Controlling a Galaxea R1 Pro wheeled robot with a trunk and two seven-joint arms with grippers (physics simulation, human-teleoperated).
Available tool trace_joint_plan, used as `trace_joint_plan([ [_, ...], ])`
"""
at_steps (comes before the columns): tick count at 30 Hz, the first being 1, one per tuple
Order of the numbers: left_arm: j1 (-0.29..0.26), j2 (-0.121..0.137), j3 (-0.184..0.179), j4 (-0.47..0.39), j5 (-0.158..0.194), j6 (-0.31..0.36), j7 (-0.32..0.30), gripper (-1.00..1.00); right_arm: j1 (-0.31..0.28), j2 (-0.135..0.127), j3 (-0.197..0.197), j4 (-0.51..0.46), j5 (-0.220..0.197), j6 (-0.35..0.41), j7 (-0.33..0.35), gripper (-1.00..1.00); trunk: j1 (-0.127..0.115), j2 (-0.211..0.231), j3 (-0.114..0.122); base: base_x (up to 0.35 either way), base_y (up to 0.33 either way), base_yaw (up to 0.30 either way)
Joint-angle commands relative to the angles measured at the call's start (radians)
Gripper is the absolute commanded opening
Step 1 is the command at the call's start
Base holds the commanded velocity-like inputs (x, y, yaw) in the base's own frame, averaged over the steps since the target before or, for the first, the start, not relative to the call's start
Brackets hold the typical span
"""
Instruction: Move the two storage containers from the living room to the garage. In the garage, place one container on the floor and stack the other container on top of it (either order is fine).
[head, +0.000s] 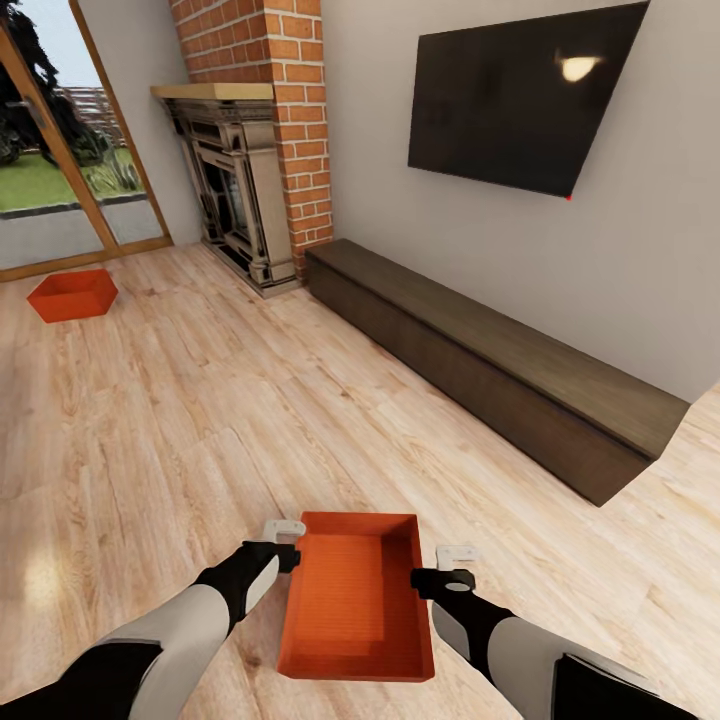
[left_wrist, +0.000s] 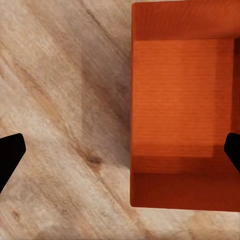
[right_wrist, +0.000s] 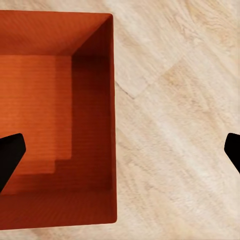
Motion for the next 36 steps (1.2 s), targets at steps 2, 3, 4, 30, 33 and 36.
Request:
trace_joint_plan([
  [2,0.0,-0.001,0.002,-0.001,-0.005,0.006,0.002,1.0,0.0,-0.001,0.007,0.003,-0.011,-0.003,-0.004,1.0,0.0,0.0,-0.001,0.0,0.0,0.0],
  [3,0.0,-0.001,0.002,0.0,-0.005,0.006,0.002,1.0,0.0,-0.001,0.007,0.003,-0.011,-0.003,-0.004,1.0,0.0,0.0,-0.001,0.0,0.0,0.0],
  [4,0.0,-0.002,0.002,0.0,-0.005,0.006,0.002,1.0,0.0,-0.001,0.007,0.004,-0.011,-0.003,-0.004,1.0,0.0,0.0,-0.001,0.0,0.0,0.0],
  [30,0.0,-0.005,0.002,-0.009,-0.004,-0.032,0.004,1.0,0.0,-0.002,0.006,0.006,-0.012,-0.003,-0.004,1.0,0.0,0.0,-0.001,0.0,0.0,0.0],
  [33,0.0,-0.012,0.002,-0.004,-0.003,-0.036,0.004,1.0,0.0,-0.002,0.006,0.006,-0.012,-0.003,-0.004,1.0,0.0,0.0,-0.001,0.024,0.0,0.0],
  [36,0.0,-0.012,0.003,-0.01,-0.004,-0.037,0.004,1.0,0.0,-0.002,0.006,0.006,-0.011,-0.003,-0.003,1.0,0.0,0.0,-0.001,0.19,0.0,0.0],
])
